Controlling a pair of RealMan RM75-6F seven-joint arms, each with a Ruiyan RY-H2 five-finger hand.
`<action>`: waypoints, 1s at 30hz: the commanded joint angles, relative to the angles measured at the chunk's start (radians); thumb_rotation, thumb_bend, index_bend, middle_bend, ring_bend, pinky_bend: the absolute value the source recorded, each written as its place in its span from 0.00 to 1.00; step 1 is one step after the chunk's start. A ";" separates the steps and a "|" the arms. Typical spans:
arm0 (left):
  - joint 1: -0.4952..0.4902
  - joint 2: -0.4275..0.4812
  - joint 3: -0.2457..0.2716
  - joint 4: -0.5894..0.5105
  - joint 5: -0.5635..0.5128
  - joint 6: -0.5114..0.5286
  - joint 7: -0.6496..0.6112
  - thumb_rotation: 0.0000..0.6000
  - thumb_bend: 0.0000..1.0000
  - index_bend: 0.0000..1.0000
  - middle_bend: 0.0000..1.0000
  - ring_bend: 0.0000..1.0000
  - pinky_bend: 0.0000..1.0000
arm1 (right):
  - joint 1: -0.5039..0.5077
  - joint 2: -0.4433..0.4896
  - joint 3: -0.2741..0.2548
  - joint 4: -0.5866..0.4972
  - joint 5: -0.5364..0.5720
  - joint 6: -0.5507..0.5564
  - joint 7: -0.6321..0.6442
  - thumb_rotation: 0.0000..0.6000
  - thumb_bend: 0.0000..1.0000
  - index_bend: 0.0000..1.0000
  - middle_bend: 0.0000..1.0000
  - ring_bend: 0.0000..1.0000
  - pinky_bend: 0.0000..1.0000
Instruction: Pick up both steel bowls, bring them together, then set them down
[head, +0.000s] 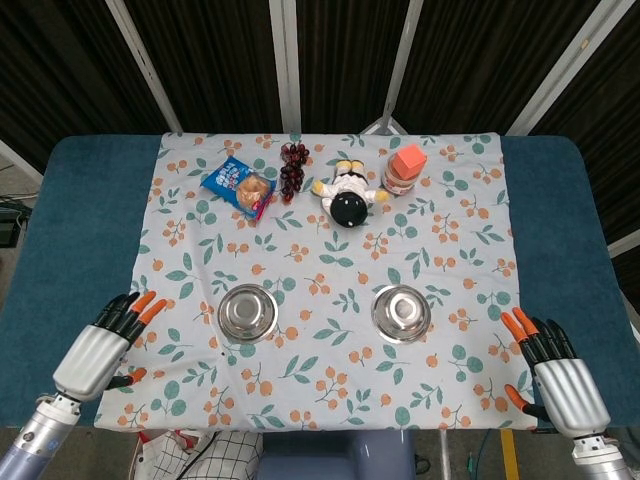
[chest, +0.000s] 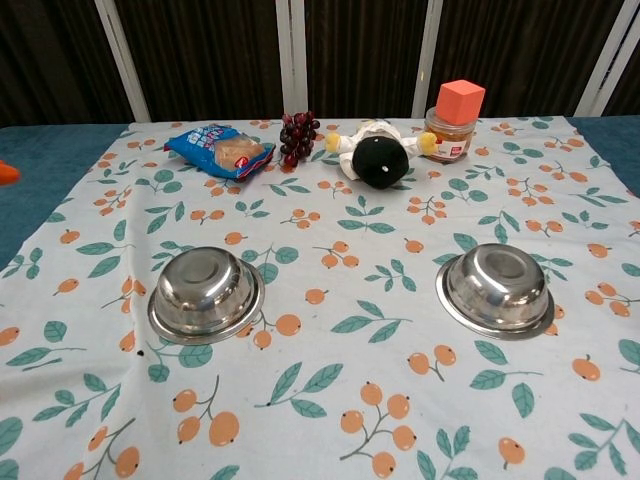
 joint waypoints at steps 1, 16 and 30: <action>-0.040 -0.044 -0.027 -0.064 -0.037 -0.079 0.103 1.00 0.13 0.00 0.01 0.00 0.09 | 0.005 0.004 -0.001 0.003 0.002 -0.008 0.014 1.00 0.32 0.00 0.00 0.00 0.04; -0.174 -0.229 -0.185 -0.080 -0.406 -0.302 0.461 1.00 0.15 0.00 0.00 0.00 0.09 | 0.017 0.021 0.005 0.018 0.024 -0.026 0.073 1.00 0.32 0.00 0.00 0.00 0.04; -0.311 -0.349 -0.217 -0.011 -0.580 -0.406 0.575 1.00 0.16 0.00 0.01 0.00 0.09 | 0.027 0.002 -0.002 0.014 0.016 -0.052 0.030 1.00 0.32 0.00 0.00 0.00 0.04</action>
